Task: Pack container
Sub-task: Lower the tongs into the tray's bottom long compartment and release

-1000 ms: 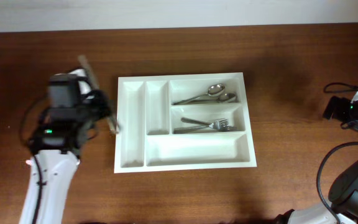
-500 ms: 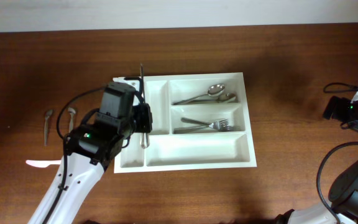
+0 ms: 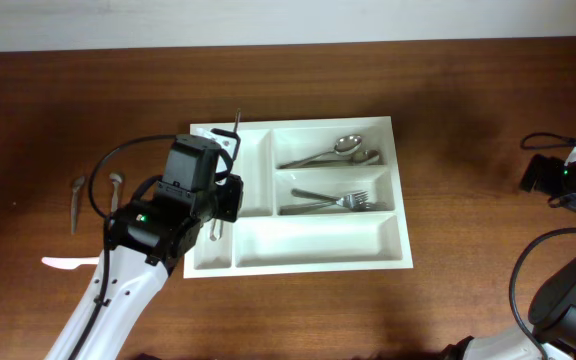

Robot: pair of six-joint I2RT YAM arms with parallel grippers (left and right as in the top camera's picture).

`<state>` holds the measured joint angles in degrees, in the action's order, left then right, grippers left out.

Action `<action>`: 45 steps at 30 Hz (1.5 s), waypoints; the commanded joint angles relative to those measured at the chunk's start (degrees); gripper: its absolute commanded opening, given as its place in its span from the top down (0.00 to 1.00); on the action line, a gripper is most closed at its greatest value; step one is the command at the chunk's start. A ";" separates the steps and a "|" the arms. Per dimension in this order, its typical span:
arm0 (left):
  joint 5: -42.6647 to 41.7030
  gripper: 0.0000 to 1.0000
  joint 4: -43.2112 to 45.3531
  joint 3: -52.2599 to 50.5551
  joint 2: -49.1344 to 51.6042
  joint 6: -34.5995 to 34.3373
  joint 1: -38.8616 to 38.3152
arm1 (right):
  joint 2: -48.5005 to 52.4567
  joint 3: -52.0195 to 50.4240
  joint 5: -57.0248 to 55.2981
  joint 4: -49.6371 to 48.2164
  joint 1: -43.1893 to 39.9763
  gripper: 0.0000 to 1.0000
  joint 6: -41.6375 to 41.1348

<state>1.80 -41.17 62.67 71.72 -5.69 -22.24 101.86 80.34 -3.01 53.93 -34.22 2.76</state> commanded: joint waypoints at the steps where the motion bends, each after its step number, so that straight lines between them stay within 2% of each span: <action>1: -7.45 0.97 0.44 0.74 -0.24 2.54 -0.39 | -0.13 -0.31 -0.28 0.00 -0.31 0.01 -0.50; 4: -15.58 0.98 0.57 0.74 -0.24 10.21 -1.95 | -0.13 -0.31 -0.28 0.00 -0.31 0.01 -0.50; 6: -17.97 0.97 0.63 0.74 -0.24 14.75 -4.00 | -0.13 -0.31 -0.28 0.00 -0.31 0.01 -0.50; 10: -17.62 0.98 1.33 0.74 -0.22 24.00 -9.99 | -0.13 -0.31 -0.28 0.00 -0.31 0.01 -0.50; 13: -11.63 0.98 3.13 0.74 -0.17 27.74 -14.53 | -0.13 -0.31 -0.28 0.00 -0.31 0.01 -0.48; 17: -3.37 0.97 5.62 0.74 1.11 31.06 -19.04 | -0.13 -0.31 -0.28 0.00 -0.31 0.01 -0.48; 31: -2.38 0.96 3.10 0.74 15.82 41.66 -25.46 | -0.13 -0.31 -0.28 0.00 -0.31 0.01 -0.50; 34: -2.40 0.96 3.39 0.74 16.61 43.78 -25.44 | -0.13 -0.31 -0.28 0.00 -0.31 0.01 -0.48; 39: -2.45 0.85 2.99 0.74 16.68 44.85 -25.46 | -0.13 -0.31 -0.28 0.00 -0.31 0.01 -0.50; 45: -2.43 0.86 3.10 0.37 17.20 48.57 -25.51 | -0.13 -0.31 -0.28 0.00 -0.31 0.01 -0.48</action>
<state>-0.99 -38.17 62.70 88.53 38.94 -47.57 101.86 80.34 -3.01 53.93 -34.22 2.76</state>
